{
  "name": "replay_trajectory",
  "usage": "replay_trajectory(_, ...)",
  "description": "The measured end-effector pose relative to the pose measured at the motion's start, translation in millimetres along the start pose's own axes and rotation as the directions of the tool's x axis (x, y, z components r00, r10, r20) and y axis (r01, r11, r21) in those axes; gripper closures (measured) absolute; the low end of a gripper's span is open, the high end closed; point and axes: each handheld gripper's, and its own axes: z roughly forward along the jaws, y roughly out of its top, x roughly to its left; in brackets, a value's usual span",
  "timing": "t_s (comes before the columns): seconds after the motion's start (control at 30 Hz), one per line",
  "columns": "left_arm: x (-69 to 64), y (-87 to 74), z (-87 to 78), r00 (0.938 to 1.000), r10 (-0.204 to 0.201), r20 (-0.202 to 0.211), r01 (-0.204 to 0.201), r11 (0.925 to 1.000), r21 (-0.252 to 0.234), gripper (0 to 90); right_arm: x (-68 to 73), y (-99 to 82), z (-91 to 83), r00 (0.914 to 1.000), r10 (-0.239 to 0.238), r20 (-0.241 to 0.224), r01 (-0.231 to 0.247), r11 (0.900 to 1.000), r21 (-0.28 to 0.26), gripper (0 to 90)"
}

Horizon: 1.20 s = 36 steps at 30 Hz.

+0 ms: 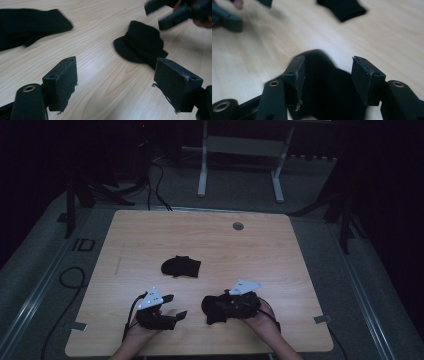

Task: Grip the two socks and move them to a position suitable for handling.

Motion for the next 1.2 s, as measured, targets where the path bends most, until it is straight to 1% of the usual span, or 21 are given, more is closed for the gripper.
replay_trajectory(0.07,-0.6,5.4,6.2,0.9998,0.006,0.021,-0.006,1.0,0.003,23.3,-12.2,-4.7,-4.4,0.999,0.041,0.018,-0.041,0.9991,0.007,46.7)
replay_trajectory(0.13,0.3,10.6,13.7,0.9986,-0.006,0.052,0.006,0.9999,0.013,26.2,-20.5,-12.2,-4.4,0.9977,0.062,0.027,-0.062,0.9976,0.029,46.9)
replay_trajectory(0.2,-0.1,15.3,23.0,0.9978,0.006,0.066,-0.009,0.999,0.043,31.7,-24.1,-19.6,-1.1,0.9973,0.069,0.026,-0.07,0.996,0.056,46.9)
replay_trajectory(0.3,-0.2,21.0,39.0,0.9953,0.011,0.096,-0.019,0.9958,0.089,35.8,-27.0,-26.8,6.1,0.9967,0.074,0.032,-0.077,0.9932,0.088,48.3)
replay_trajectory(0.37,-0.9,23.5,49.6,0.9948,0.022,0.099,-0.034,0.9916,0.125,38.7,-28.1,-28.9,10.4,0.9968,0.07,0.04,-0.074,0.9918,0.105,49.7)
replay_trajectory(0.4,-1.2,24.2,54.1,0.9934,0.029,0.111,-0.044,0.9899,0.134,39.6,-28.6,-29.4,12.1,0.9972,0.063,0.04,-0.067,0.9915,0.112,49.6)
replay_trajectory(0.47,-2.2,25.7,61.2,0.9941,0.045,0.099,-0.06,0.9857,0.158,42.4,-29.1,-29.7,14.8,0.9975,0.06,0.039,-0.064,0.9908,0.12,51.6)
replay_trajectory(0.5,-1.8,26.4,63.4,0.993,0.043,0.11,-0.061,0.9855,0.158,43.7,-28.7,-29.7,16.0,0.9976,0.055,0.041,-0.06,0.99,0.128,51.6)
replay_trajectory(0.6,-0.5,28.9,68.8,0.9923,0.049,0.114,-0.069,0.982,0.176,47.9,-27.5,-30.7,19.6,0.9986,0.036,0.04,-0.041,0.9884,0.146,54.2)
replay_trajectory(0.63,-0.2,29.2,71.0,0.9927,0.047,0.112,-0.067,0.98,0.187,49.3,-27.5,-31.0,20.2,0.9983,0.044,0.038,-0.048,0.9886,0.143,56.1)
replay_trajectory(0.67,0.5,29.2,73.0,0.9913,0.051,0.121,-0.075,0.9781,0.195,49.9,-28.1,-31.0,20.3,0.9983,0.049,0.031,-0.053,0.9882,0.144,59.0)
replay_trajectory(0.73,0.9,28.3,77.5,0.9914,0.048,0.121,-0.074,0.9739,0.214,52.9,-28.5,-30.7,20.2,0.9983,0.048,0.034,-0.053,0.988,0.145,65.1)
replay_trajectory(0.83,-0.6,30.2,81.0,0.9897,0.057,0.131,-0.086,0.9707,0.224,57.3,-28.0,-30.2,20.4,0.9987,0.045,0.023,-0.048,0.9878,0.148,74.4)
replay_trajectory(0.9,-3.3,31.8,82.9,0.9882,0.085,0.128,-0.113,0.9652,0.236,60.6,-26.3,-29.8,20.5,0.999,0.039,0.022,-0.042,0.9875,0.152,78.3)
replay_trajectory(0.97,-5.4,34.4,84.7,0.9867,0.096,0.131,-0.127,0.9585,0.255,66.2,-24.6,-29.2,20.7,0.9993,0.026,0.025,-0.03,0.9875,0.155,79.7)
replay_trajectory(1.0,-7.1,34.9,85.6,0.9871,0.1,0.125,-0.13,0.957,0.259,69.1,-23.9,-29.0,20.8,0.9994,0.022,0.027,-0.026,0.9875,0.156,80.2)
replay_trajectory(1.03,-8.4,35.7,86.1,0.9879,0.102,0.117,-0.13,0.9542,0.269,75.0,-23.6,-28.9,20.8,0.9994,0.02,0.027,-0.024,0.9874,0.156,80.8)
replay_trajectory(1.07,-9.3,36.1,86.9,0.9873,0.103,0.121,-0.133,0.952,0.276,79.7,-23.3,-28.8,20.8,0.9995,0.018,0.027,-0.022,0.9872,0.158,80.9)
replay_trajectory(1.13,-12.8,35.9,87.3,0.988,0.116,0.102,-0.14,0.9518,0.273,85.4,-22.9,-28.6,20.7,0.9995,0.013,0.028,-0.017,0.987,0.16,81.9)
replay_trajectory(1.17,-13.5,35.6,87.0,0.9873,0.113,0.112,-0.14,0.9521,0.272,86.2,-22.8,-28.4,20.6,0.9995,0.013,0.028,-0.017,0.9868,0.161,82.5)
replay_trajectory(1.2,-13.8,35.0,86.5,0.9894,0.096,0.109,-0.122,0.9555,0.268,86.7,-22.5,-28.3,20.1,0.9993,0.013,0.035,-0.019,0.9869,0.16,83.4)
